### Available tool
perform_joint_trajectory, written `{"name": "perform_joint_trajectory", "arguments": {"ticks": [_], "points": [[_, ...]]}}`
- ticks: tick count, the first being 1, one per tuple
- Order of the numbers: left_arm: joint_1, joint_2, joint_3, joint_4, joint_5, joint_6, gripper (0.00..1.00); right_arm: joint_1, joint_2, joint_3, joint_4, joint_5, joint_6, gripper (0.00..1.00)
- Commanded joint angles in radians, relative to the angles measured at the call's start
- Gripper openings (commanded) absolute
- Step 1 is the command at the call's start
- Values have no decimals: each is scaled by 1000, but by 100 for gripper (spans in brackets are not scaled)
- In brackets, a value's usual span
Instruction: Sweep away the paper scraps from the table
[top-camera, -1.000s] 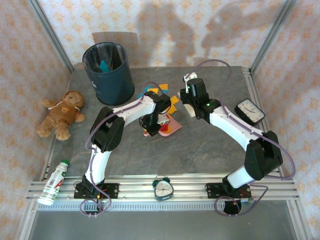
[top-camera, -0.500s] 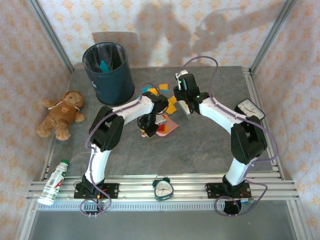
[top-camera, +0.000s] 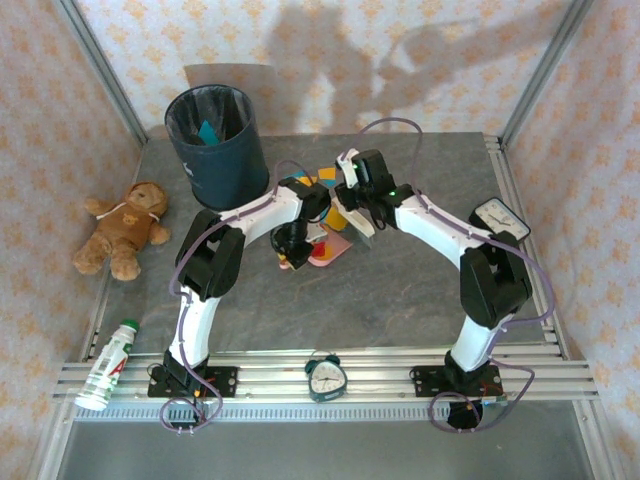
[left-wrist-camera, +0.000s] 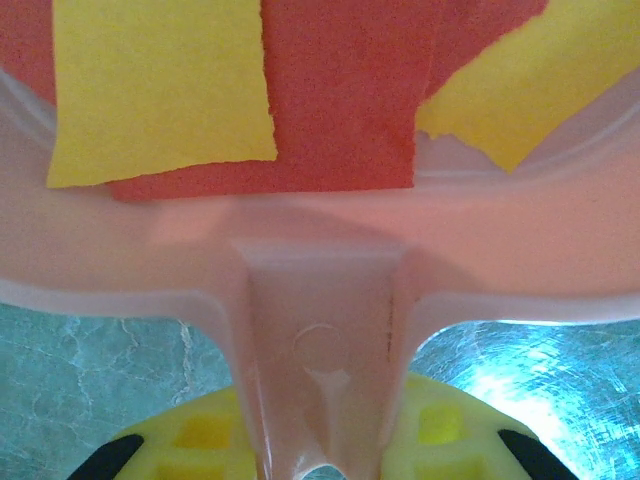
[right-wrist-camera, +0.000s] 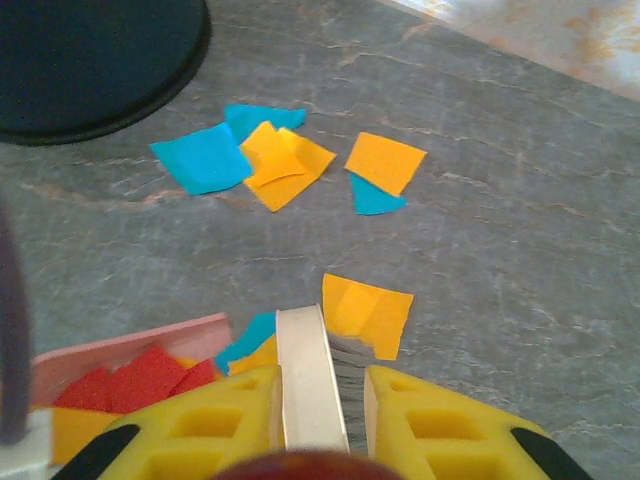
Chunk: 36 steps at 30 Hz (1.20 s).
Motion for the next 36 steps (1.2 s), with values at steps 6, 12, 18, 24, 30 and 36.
{"name": "perform_joint_trajectory", "arguments": {"ticks": [6,12,18,24,30,36], "points": [[-22,32,52,-54,-8,29,0,25,-101,-21,-105,-92,7,0],[-37,30,53,-55,0,40,0,30,-180,-58,-97,-70,29,0],[-49,14,51,-38,-9,46,0,31,-247,-77,-114,22,47,0],[-49,-12,40,-25,-8,53,0,30,-305,-123,-97,184,67,0],[-50,-4,34,-39,-30,48,0,0,-283,-142,2,294,110,0],[-47,-6,33,-20,-32,35,0,-36,-188,-102,141,259,79,0]]}}
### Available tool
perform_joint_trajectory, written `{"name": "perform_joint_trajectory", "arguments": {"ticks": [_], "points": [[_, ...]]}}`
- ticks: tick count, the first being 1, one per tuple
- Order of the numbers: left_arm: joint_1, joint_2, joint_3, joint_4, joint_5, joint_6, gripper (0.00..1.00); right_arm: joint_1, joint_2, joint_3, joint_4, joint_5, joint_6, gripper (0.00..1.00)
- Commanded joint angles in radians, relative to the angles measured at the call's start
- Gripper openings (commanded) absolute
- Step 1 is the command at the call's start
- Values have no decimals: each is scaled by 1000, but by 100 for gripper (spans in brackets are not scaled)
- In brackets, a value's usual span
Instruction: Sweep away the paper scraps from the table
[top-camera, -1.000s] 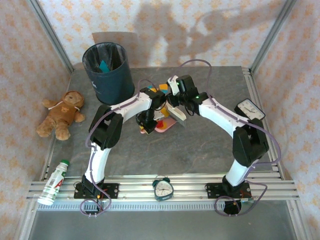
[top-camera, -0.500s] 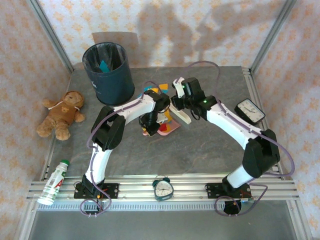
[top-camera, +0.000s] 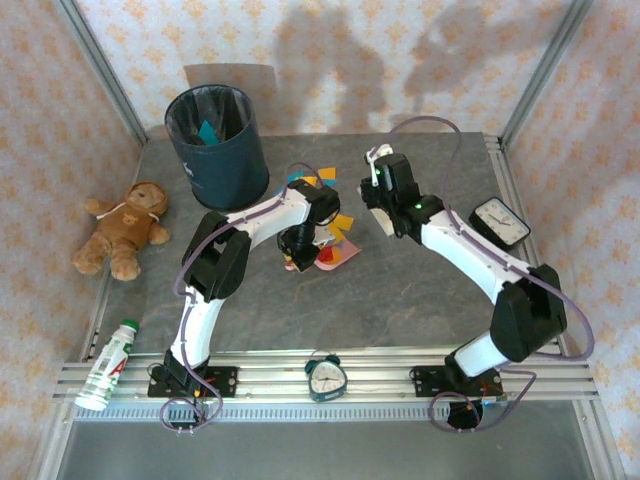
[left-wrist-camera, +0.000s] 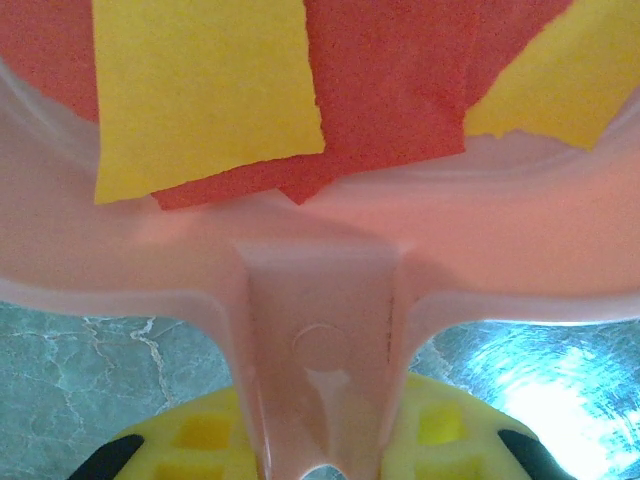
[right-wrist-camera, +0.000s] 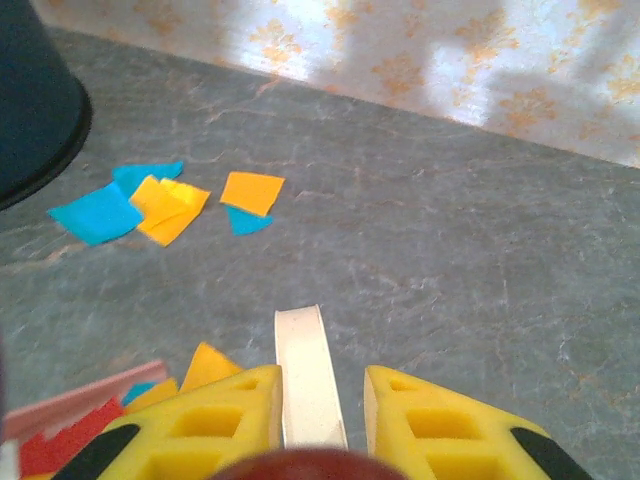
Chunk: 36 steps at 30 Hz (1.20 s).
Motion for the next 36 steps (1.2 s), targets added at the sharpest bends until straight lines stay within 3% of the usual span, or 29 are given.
{"name": "perform_joint_trajectory", "arguments": {"ticks": [1,10,24,36], "points": [[1,-25,5,0,-24,0,0,-12,60,51,123,13,-14,0],[2,-26,12,5,-18,-3,0,-16,214,131,175,-44,-88,0],[2,-29,11,6,-15,1,0,-17,267,211,-52,-368,-105,0],[3,-32,13,12,-19,-4,0,-4,184,194,-147,-385,-55,0]]}}
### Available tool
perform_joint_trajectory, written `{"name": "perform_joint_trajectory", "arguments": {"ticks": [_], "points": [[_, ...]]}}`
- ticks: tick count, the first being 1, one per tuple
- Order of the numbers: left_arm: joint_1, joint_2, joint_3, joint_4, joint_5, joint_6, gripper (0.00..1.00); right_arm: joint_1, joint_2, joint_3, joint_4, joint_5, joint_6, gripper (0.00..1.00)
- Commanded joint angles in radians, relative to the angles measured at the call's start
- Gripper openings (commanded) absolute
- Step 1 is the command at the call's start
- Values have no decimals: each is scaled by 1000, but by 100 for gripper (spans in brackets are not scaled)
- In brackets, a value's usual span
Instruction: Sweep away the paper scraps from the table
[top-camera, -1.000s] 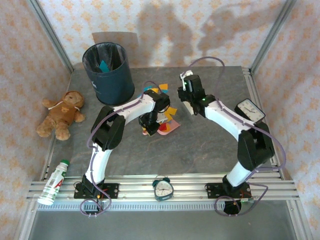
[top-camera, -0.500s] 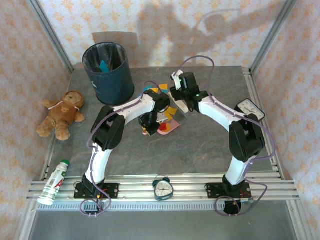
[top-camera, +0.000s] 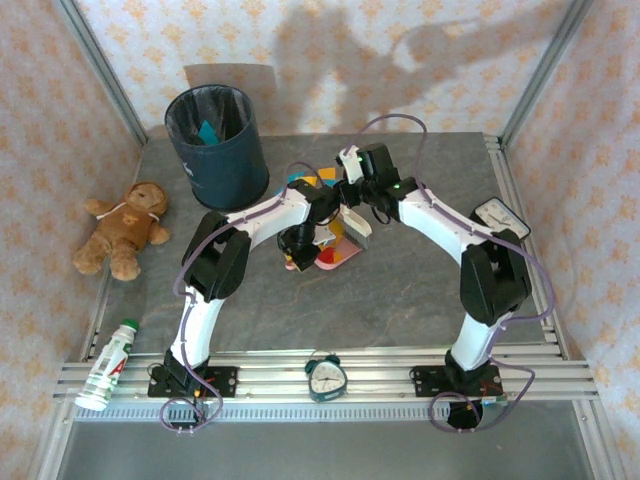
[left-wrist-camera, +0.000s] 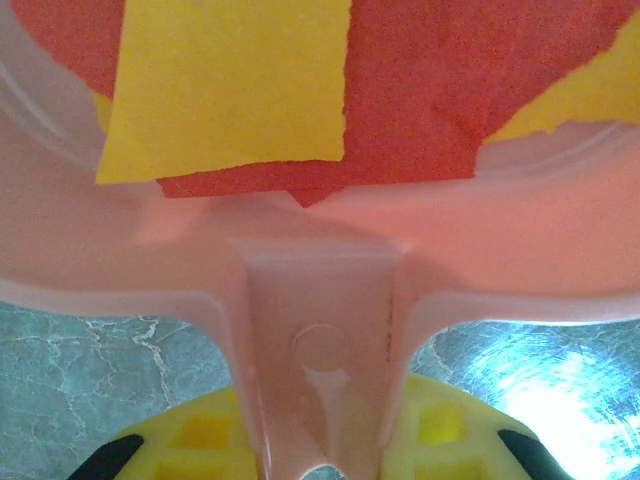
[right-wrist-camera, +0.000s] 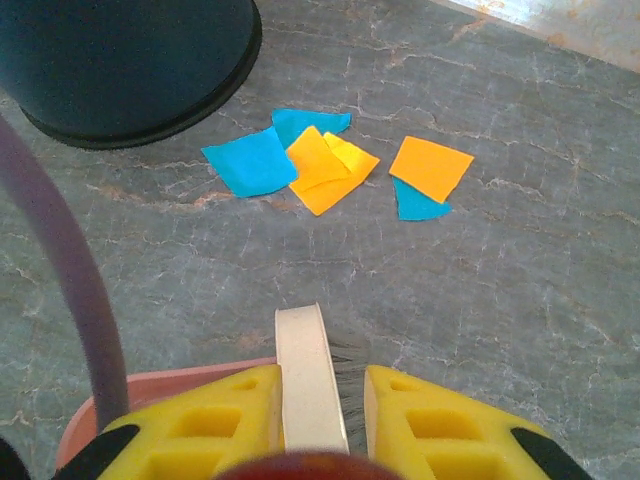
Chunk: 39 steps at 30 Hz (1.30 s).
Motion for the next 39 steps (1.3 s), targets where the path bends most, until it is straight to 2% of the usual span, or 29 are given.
{"name": "perform_joint_trajectory", "arguments": {"ticks": [1,11,19,30,34,39], "points": [[1,-33,14,7,-20,-5,0,10,-63,4,-74,-13,24,0],[1,-39,14,11,-30,-11,0,13,-130,-4,-91,16,45,0],[3,-76,-11,54,-38,-18,0,13,-206,-46,-38,209,96,0],[21,-182,-74,176,-62,-47,0,-7,-395,-223,82,453,177,0],[32,-232,-106,234,-14,-59,0,-25,-457,-298,121,512,196,0],[66,-303,-105,277,75,-96,0,-36,-498,-335,101,524,188,0]]}}
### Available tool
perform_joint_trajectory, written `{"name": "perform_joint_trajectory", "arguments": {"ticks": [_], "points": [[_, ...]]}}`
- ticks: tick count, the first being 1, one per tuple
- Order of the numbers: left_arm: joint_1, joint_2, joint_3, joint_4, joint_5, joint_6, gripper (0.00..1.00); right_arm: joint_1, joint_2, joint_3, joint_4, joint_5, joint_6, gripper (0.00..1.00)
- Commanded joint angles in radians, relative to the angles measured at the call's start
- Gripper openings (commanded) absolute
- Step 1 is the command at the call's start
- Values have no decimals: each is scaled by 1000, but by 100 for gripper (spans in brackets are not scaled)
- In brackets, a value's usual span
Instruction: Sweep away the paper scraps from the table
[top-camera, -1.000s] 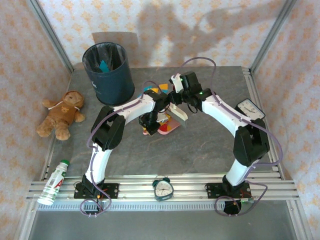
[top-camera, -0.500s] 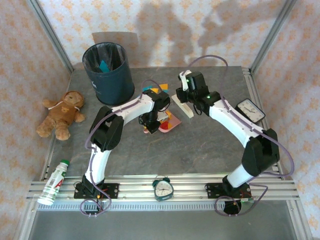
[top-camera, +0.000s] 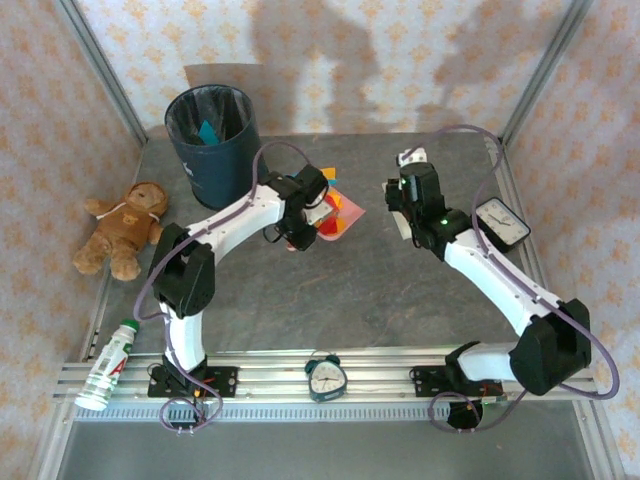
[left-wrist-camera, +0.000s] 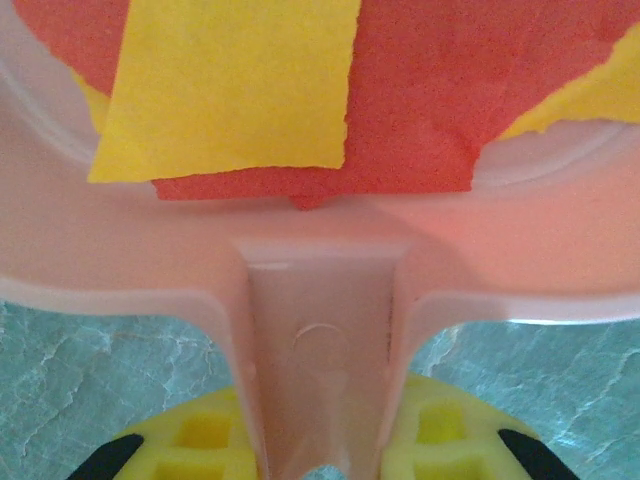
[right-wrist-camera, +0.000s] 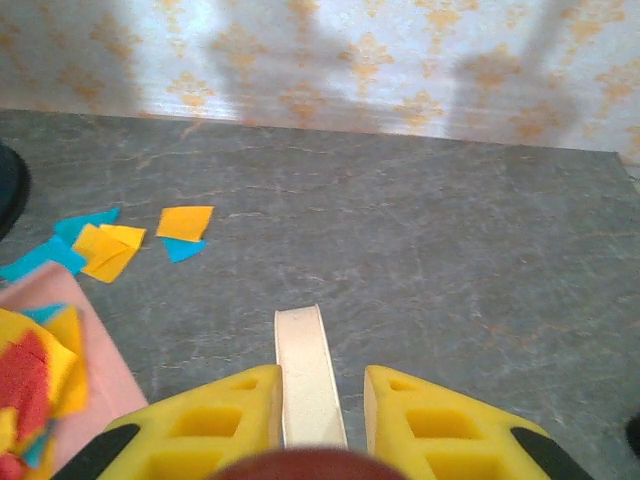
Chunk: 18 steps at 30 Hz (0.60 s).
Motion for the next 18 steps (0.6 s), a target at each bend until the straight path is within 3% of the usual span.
{"name": "perform_joint_trajectory", "arguments": {"ticks": [1,6,18], "points": [[29,-60,9,54,71,-48,0,-2,-44,-20,43,54,11,0],[68,-72,66,42,160,-88,0,-2,-81,-59,48,17,13,0],[143,-100,221,19,219,-172,0,-2,-156,-91,35,-55,19,0]]}}
